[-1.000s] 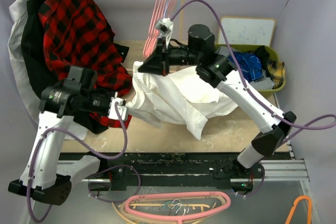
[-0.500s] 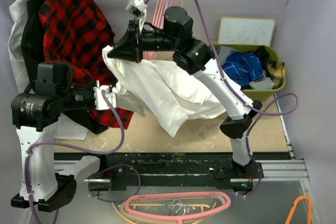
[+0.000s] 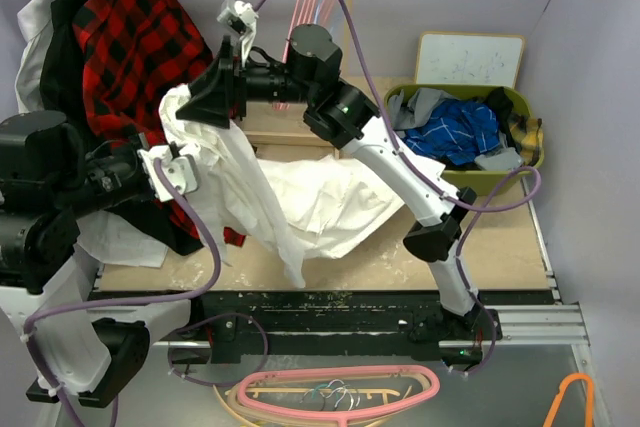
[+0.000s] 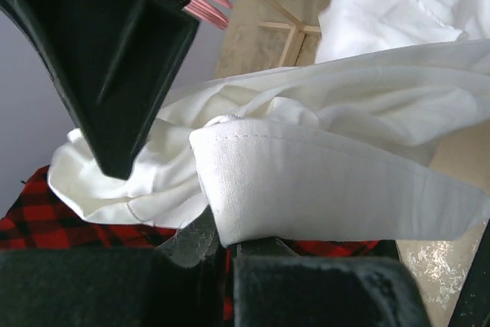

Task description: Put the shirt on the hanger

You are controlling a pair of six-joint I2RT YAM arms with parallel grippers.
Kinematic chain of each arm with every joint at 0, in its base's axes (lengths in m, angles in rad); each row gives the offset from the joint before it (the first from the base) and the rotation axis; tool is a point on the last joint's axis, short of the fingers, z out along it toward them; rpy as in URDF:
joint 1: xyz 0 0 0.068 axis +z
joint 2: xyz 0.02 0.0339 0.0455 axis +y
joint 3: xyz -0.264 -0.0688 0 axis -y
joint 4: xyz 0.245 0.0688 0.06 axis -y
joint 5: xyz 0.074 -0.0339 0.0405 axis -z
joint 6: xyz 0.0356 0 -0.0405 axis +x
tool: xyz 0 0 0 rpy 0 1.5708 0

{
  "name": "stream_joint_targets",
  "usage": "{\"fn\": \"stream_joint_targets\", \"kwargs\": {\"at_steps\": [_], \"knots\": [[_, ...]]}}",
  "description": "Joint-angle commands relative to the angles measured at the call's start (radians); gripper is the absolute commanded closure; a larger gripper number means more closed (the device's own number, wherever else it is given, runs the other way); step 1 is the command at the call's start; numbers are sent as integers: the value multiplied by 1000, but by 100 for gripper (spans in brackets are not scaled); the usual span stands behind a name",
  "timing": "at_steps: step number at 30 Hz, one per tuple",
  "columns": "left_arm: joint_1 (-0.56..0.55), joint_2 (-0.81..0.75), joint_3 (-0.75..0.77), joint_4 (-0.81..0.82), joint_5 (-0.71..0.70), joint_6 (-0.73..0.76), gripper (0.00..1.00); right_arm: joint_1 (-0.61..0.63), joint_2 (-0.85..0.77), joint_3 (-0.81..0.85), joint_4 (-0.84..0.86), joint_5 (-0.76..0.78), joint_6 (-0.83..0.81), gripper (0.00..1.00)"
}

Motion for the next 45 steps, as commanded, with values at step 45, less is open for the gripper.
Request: {"fn": "stream_joint_targets", "kwargs": {"at_steps": [45], "knots": [[125,108,-210,176,190,-178,100,521,-604,-1639,556,1429,-458,27]]}}
